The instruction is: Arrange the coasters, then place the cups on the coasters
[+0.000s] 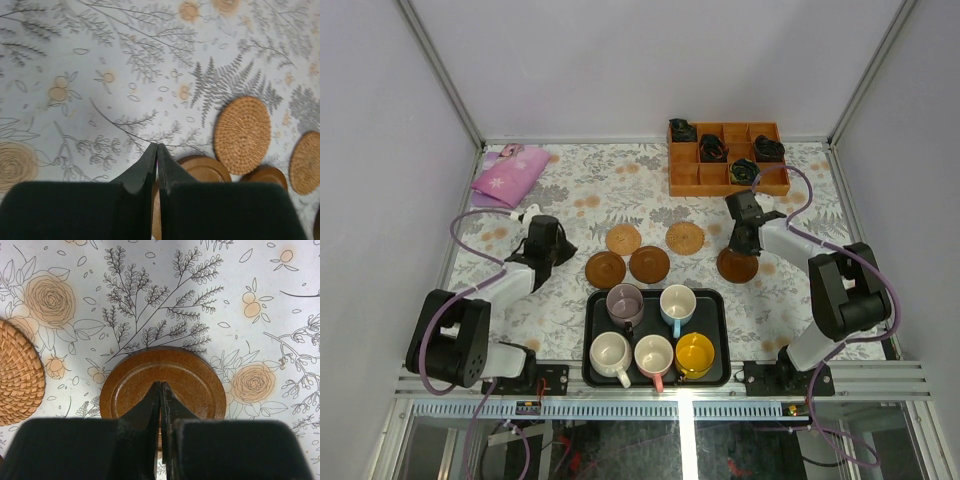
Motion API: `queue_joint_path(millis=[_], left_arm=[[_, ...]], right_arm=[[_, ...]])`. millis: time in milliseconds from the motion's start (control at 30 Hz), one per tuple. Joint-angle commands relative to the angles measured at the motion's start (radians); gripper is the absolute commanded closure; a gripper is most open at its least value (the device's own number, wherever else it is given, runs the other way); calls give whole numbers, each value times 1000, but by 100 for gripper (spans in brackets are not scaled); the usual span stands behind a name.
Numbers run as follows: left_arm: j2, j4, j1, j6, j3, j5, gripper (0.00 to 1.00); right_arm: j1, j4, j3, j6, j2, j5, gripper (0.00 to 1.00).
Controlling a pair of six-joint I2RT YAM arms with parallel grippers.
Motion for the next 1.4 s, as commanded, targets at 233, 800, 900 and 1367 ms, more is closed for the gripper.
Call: queue_joint_path(millis=[233,800,900,1367], left_arm=[[-44,101,-45,102,0,321,100],[177,170,-142,28,-15,334,100],[185,123,-142,13,-1,259,100],[114,-26,22,-18,-10,92,100]], right_arm=[[-2,102,-19,-66,-130,-98,100],[70,258,-60,-109,-88,-350,100],[124,264,-35,-119,-54,-358,100],[210,319,96,-107,118,-531,100]])
